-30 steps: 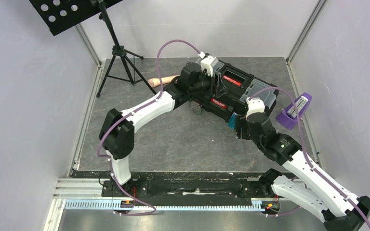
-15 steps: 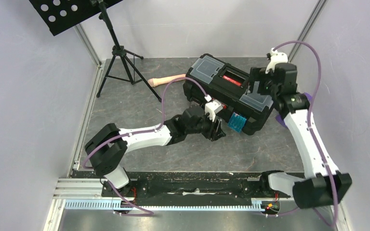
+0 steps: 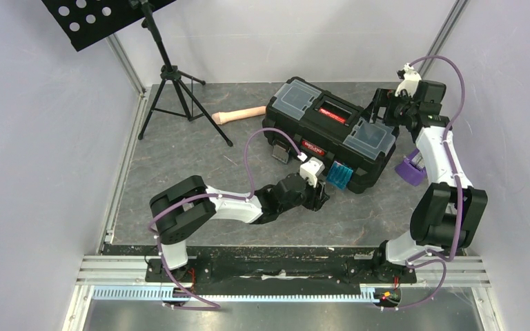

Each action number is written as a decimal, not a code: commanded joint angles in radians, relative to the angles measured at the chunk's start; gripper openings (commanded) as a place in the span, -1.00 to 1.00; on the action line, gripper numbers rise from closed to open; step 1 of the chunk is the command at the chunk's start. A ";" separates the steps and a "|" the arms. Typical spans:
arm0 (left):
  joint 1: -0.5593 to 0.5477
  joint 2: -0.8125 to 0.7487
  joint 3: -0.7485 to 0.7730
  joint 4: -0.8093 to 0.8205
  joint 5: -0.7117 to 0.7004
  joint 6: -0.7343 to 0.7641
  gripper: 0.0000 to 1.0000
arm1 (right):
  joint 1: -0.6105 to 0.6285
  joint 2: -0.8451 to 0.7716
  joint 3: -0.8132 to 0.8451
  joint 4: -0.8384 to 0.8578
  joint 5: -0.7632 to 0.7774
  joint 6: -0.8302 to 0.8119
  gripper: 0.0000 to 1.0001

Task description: Pack the tool kit

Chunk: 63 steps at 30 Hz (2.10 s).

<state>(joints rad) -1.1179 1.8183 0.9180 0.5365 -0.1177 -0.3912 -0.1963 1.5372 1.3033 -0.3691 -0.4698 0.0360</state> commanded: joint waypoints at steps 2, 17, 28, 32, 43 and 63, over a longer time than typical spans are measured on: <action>-0.004 -0.003 -0.005 0.124 -0.119 -0.074 0.11 | 0.012 -0.031 -0.077 0.038 -0.147 0.003 0.81; -0.014 0.029 -0.007 0.233 -0.107 -0.031 0.17 | 0.042 -0.128 -0.275 0.053 -0.092 0.092 0.65; -0.014 0.119 0.060 0.191 -0.131 0.051 0.04 | 0.089 -0.164 -0.378 0.047 -0.057 0.118 0.56; -0.012 0.156 0.055 0.215 -0.147 0.069 -0.01 | 0.114 -0.178 -0.459 0.013 -0.053 0.106 0.52; -0.007 0.153 0.054 0.255 -0.135 0.085 -0.05 | 0.177 -0.219 -0.636 0.031 0.018 0.144 0.45; 0.089 -0.243 -0.237 0.174 -0.092 -0.574 0.27 | 0.191 -0.272 -0.654 0.075 0.034 0.248 0.44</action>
<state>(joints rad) -1.0382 1.5738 0.6422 0.6418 -0.2420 -0.6704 -0.0582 1.2335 0.7986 0.1646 -0.3202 0.1150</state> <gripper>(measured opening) 0.644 0.727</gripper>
